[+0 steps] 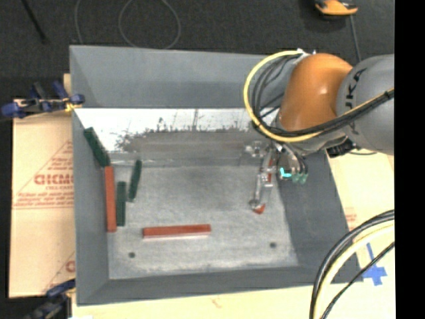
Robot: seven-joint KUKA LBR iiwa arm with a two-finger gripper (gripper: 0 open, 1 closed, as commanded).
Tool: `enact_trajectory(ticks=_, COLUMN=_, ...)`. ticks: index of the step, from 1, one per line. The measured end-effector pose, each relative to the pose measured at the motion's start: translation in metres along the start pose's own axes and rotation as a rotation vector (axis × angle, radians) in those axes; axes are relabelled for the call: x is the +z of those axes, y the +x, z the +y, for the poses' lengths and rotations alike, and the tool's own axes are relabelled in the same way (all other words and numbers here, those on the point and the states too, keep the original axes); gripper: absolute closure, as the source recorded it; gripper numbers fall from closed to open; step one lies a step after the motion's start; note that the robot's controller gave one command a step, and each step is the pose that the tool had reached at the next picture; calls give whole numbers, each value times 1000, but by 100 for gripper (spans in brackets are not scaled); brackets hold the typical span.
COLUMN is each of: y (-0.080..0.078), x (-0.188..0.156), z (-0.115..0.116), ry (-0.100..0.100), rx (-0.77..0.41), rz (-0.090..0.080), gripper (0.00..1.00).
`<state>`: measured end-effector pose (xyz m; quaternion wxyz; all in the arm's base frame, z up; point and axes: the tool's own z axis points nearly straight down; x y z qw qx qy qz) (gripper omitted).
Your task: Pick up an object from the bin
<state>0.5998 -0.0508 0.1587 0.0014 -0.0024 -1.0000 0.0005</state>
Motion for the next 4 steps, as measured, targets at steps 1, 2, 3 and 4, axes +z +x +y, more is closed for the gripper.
enact_trajectory(ticks=1, y=50, x=68, z=86, ry=-5, rx=-34, rz=4, gripper=0)
enact_trajectory(ticks=2, y=83, x=90, z=107, ry=-1, rx=-92, rz=-2, gripper=0)
enact_trajectory(ticks=3, y=81, x=89, z=106, ry=-1, rx=-92, rz=-6, gripper=100)
enact_trajectory(ticks=4, y=74, x=-59, z=137, ry=-3, rx=-88, rz=-15, gripper=100)
